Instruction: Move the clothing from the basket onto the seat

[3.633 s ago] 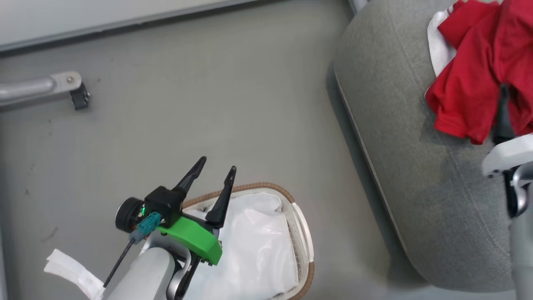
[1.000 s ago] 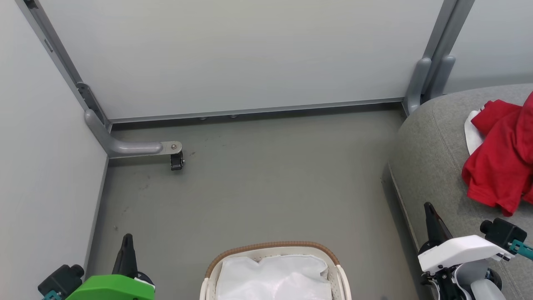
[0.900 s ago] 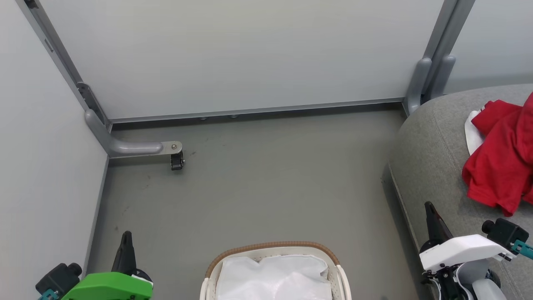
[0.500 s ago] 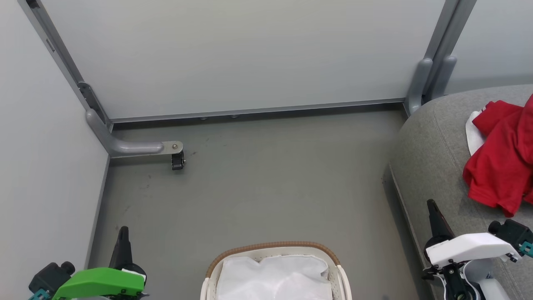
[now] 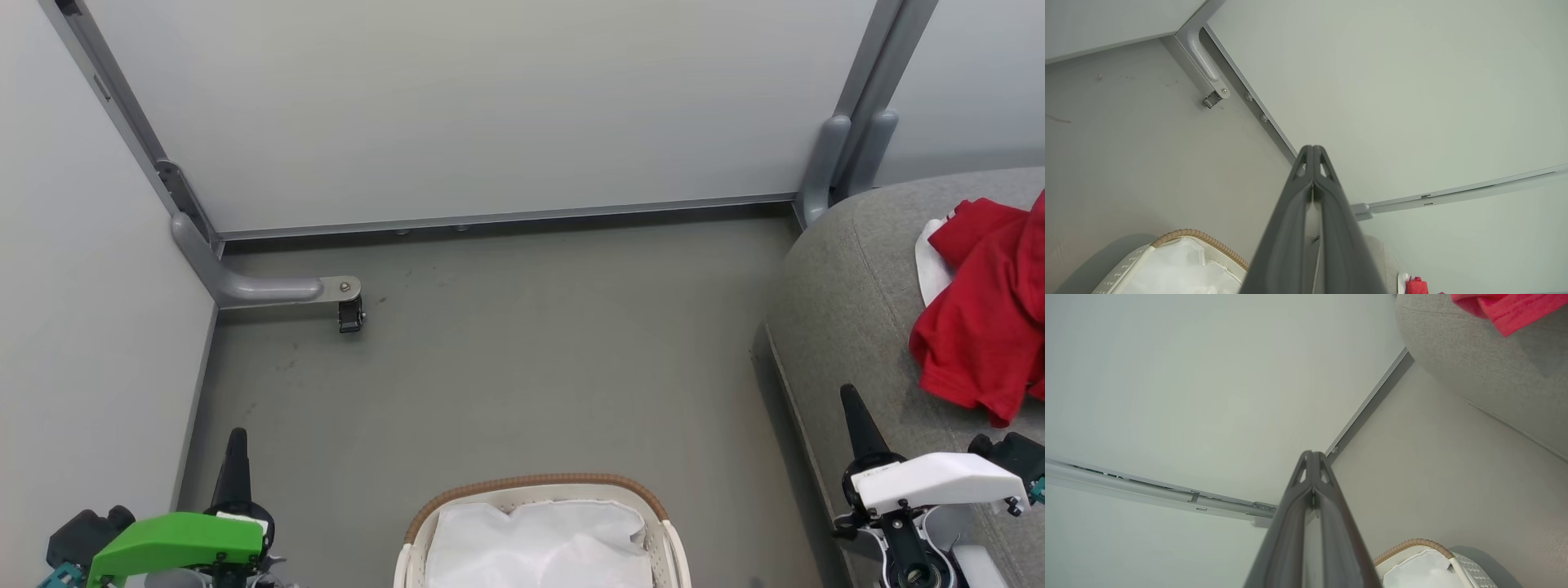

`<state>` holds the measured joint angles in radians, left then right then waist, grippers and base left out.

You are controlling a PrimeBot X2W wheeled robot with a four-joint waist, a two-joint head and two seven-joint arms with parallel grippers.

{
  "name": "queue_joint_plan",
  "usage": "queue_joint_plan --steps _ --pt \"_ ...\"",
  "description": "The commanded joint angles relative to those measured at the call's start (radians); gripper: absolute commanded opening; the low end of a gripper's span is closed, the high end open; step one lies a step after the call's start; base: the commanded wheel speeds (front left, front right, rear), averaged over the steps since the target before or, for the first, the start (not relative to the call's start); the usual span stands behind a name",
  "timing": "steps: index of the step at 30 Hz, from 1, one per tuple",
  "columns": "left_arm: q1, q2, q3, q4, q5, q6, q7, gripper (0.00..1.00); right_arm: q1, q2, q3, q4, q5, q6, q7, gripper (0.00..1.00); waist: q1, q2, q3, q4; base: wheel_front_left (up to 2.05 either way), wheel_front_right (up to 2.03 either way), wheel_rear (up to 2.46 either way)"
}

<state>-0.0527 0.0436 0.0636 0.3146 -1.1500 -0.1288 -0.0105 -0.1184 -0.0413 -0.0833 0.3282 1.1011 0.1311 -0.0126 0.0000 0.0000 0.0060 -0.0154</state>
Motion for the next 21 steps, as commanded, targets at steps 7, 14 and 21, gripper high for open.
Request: queue_joint_plan --steps 7,14,21 --pt "-0.032 0.007 0.013 -0.02 -0.084 -0.002 0.021 0.0 0.002 -0.008 -0.008 -0.024 0.091 0.0 0.025 0.0 0.0 0.0 0.0 0.002 0.0 0.0 0.0" --pt "-0.036 0.008 0.019 -0.029 -0.144 -0.002 0.038 0.0 0.004 -0.009 -0.012 -0.035 0.157 0.0 0.041 0.0 0.0 0.0 -0.001 0.004 0.0 0.0 0.0" --pt "-0.042 0.008 0.025 -0.037 -0.203 -0.002 0.054 0.0 0.006 -0.009 -0.016 -0.044 0.222 0.0 0.058 0.0 0.0 0.0 -0.001 0.005 0.0 0.0 0.0"
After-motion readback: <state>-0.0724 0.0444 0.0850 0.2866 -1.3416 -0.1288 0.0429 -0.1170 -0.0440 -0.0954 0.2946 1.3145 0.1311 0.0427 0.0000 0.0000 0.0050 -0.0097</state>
